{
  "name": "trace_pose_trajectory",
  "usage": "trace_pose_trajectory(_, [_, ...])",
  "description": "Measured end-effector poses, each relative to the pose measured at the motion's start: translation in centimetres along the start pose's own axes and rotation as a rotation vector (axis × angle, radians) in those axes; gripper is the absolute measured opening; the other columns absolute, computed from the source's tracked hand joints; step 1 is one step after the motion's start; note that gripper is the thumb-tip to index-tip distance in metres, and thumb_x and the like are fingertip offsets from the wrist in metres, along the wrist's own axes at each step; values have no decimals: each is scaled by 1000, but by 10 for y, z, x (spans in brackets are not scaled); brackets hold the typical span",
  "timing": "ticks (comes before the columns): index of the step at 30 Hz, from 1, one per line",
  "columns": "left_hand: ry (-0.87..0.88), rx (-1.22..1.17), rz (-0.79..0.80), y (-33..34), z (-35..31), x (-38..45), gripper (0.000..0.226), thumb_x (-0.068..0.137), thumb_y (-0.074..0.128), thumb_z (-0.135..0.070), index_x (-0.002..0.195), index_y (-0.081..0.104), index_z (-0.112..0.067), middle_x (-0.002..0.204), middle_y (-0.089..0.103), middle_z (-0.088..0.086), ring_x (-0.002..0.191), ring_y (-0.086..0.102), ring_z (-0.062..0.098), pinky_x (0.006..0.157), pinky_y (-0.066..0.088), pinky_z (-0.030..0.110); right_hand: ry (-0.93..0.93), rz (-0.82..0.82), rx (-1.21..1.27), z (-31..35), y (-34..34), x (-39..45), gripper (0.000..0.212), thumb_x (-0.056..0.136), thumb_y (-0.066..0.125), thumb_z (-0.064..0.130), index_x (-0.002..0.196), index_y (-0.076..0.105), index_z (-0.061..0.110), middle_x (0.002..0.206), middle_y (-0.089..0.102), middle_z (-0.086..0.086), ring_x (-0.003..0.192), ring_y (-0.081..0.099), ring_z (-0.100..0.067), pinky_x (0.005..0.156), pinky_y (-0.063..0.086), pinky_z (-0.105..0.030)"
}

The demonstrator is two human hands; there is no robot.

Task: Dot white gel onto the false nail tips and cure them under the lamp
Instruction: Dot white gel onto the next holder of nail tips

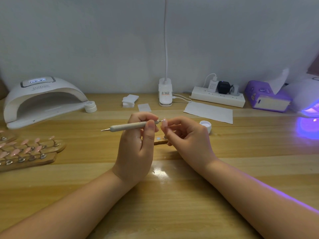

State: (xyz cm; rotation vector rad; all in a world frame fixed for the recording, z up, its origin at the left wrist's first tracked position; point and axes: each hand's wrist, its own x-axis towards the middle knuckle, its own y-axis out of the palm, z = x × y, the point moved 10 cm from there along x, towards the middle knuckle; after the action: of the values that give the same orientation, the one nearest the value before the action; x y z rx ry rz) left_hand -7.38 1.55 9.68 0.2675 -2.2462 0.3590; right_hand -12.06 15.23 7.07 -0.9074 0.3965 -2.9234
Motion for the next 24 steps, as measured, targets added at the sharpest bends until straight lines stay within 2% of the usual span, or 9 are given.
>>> trace_pose_trajectory(24, [31, 7, 18, 2, -2, 1, 12, 97, 40, -27, 100, 50, -32, 85, 60, -12, 79, 61, 8, 70, 50, 17, -16, 9, -11, -1, 1, 0, 11, 89, 68, 20, 95, 71, 11, 81, 72, -2, 64, 67, -23, 59, 55, -47])
